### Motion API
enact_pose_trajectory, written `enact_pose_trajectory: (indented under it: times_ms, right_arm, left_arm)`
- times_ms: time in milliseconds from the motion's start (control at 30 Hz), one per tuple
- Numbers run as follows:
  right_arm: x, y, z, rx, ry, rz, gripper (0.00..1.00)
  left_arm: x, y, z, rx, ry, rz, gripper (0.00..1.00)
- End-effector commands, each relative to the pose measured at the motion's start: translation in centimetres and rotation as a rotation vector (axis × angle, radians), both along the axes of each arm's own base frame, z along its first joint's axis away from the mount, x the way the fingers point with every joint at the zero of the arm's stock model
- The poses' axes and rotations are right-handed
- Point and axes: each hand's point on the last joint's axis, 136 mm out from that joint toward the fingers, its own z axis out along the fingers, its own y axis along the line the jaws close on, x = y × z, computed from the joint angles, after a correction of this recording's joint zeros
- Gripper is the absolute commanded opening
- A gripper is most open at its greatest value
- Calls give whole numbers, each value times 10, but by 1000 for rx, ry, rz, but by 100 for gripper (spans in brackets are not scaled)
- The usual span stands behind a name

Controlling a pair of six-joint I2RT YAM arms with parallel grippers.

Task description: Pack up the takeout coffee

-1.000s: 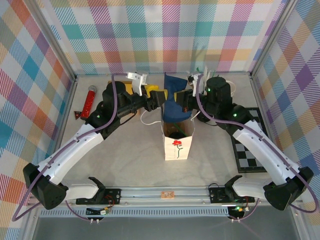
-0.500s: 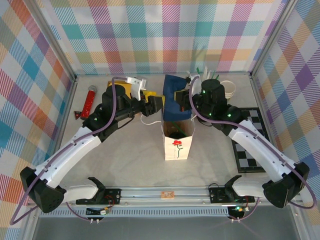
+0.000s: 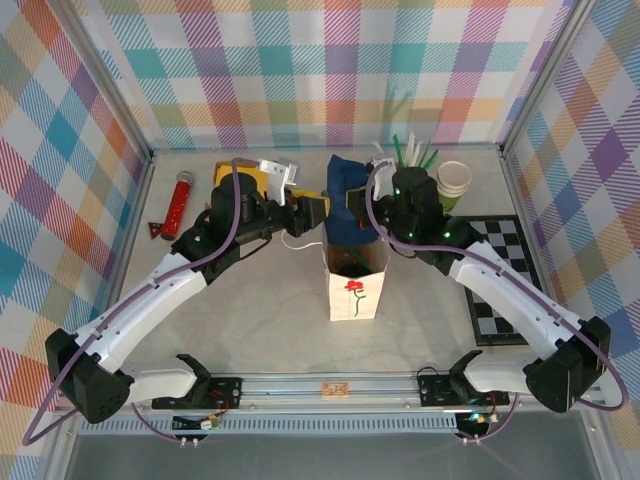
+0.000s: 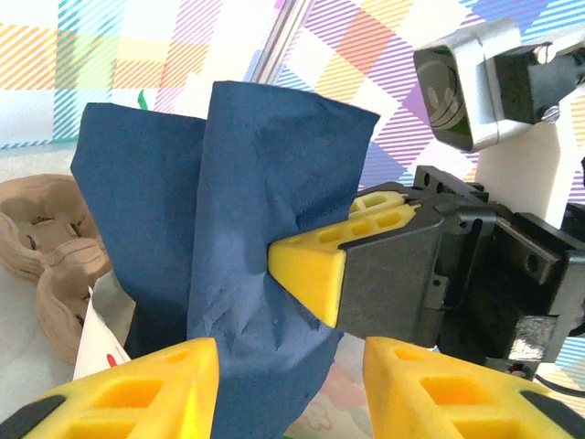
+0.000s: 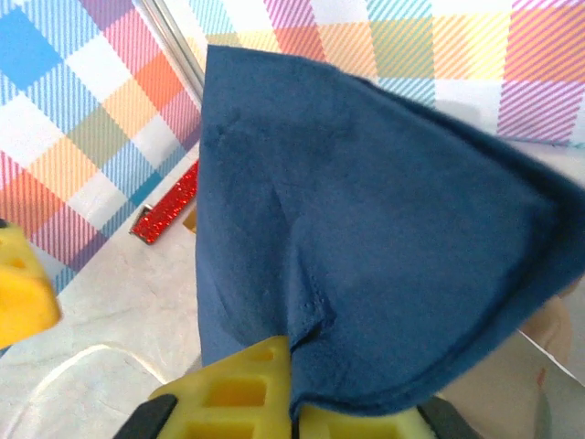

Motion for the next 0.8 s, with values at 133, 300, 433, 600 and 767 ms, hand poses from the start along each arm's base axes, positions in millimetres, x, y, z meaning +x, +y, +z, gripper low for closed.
enact_pose_trajectory:
  times_ms: [133,300,433,600,767]
  right_arm:
    - [5,2,0,-17,-29,-13,28]
    - [5,2,0,-20,-27,-13,34]
    - [3,-3,1,-27,-29,-27,52]
    - [0,-9,9,-30,-46,-40,57]
    - [-3,-12,13,-31,-54,-42,58]
  left_arm:
    - [-5,-2,8,-22,-25,-13,43]
    - [-5,-1,7,-19,-26,-9,42]
    - [-5,0,7,-19,-26,-6,41]
    - [-5,1,6,-16,-25,-1,41]
    - [-5,3,6,-16,-27,6,40]
